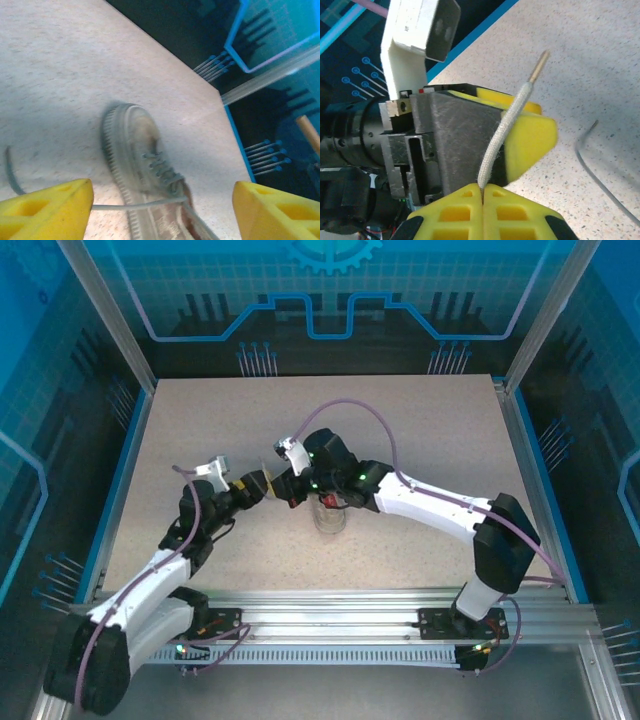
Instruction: Tie the shoes
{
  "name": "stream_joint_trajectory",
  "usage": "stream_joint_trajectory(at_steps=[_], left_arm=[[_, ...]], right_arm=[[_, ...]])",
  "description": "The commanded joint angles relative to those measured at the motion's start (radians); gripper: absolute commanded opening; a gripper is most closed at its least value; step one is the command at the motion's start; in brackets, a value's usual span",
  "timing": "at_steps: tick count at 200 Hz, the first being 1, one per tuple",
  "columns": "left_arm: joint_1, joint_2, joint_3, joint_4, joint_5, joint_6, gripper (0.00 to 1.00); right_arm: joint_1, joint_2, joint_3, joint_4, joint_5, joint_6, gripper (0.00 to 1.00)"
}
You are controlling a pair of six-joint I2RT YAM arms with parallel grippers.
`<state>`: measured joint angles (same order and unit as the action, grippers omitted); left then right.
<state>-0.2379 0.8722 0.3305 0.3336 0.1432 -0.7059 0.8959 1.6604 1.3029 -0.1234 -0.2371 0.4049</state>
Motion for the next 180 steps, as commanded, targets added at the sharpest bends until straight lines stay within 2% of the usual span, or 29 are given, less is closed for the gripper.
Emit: stream_joint_trajectory(at_steps=[1,15,26,42,54,94,117,166,180], left_arm=[[0.008,-0.066,0.032,-0.246,-0.049,0.076,0.8],[0.011,-0.078,0.054,-0.298,-0.037,0.101,0.81],[0.01,-0.084,0.055,-0.28,0.009,0.13,0.75],[0.007,-0.093,0.005,-0.109,0.116,0.143,0.65],[-0.016,-0.097,-0.043,0.017,0.145,0.147,0.63],[-0.223,-0.139,-0.133,0.152,0.019,0.337,0.64],[-0.305,-0.093,-0.137,0.206,-0.017,0.377,0.63],[-0.344,0.165,-0.105,0.474,-0.076,0.327,0.61],[-0.343,0.23,-0.094,0.55,-0.097,0.312,0.55]], right_arm=[[0.001,0.034,0.033,-0.081,0.007,-0.019,0.0],[-0.006,0.035,0.032,-0.062,0.013,0.01,0.0],[-0.012,0.033,0.03,-0.058,0.025,0.036,0.0],[-0.021,0.029,0.027,-0.051,0.04,0.07,0.0],[-0.028,0.029,0.027,-0.044,0.038,0.092,0.0],[-0.052,0.022,0.033,-0.05,0.059,0.152,0.0],[-0.067,0.016,0.033,-0.05,0.066,0.181,0.0],[-0.069,0.017,0.038,-0.037,0.053,0.198,0.0],[-0.071,0.017,0.038,-0.039,0.052,0.199,0.0]])
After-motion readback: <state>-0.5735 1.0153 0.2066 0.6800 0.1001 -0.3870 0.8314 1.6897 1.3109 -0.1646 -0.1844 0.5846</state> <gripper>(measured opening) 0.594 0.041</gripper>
